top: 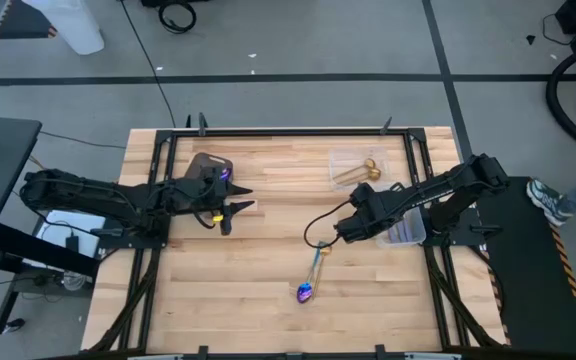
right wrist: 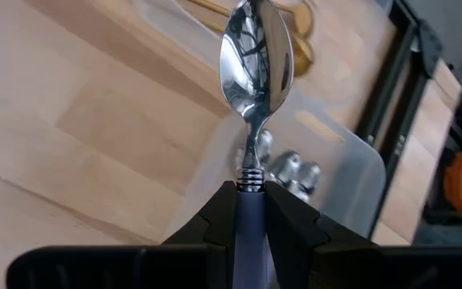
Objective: Sort silverware by color (type)
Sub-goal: Put the purple spoon into the bottom transparent bin
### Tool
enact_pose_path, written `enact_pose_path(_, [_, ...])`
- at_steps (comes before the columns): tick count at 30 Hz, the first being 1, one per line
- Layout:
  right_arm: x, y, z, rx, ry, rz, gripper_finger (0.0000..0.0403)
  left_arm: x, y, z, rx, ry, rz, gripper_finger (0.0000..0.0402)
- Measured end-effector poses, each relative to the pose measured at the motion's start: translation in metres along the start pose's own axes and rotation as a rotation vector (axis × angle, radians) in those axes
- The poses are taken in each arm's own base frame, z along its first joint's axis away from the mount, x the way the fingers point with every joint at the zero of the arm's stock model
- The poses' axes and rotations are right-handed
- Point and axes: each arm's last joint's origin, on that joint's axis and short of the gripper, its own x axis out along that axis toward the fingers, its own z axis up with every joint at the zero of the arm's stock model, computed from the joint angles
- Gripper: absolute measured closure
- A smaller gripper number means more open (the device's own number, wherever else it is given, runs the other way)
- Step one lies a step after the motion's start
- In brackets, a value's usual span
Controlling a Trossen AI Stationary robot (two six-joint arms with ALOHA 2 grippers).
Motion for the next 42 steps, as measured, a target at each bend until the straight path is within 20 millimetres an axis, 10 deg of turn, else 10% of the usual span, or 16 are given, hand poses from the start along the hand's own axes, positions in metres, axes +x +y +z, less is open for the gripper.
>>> enact_pose_path(26, [0.001,-0.006,-0.003,-0.022,0.039,-0.066,0.034,0.0,0.0,0.0,0.0,0.0,0.0,0.0249])
enact_pose_path(42, [0.047,-0.013,-0.037,0.001,0.111,-0.23,0.034,0.0,0.0,0.0,0.0,0.0,0.0,0.0249])
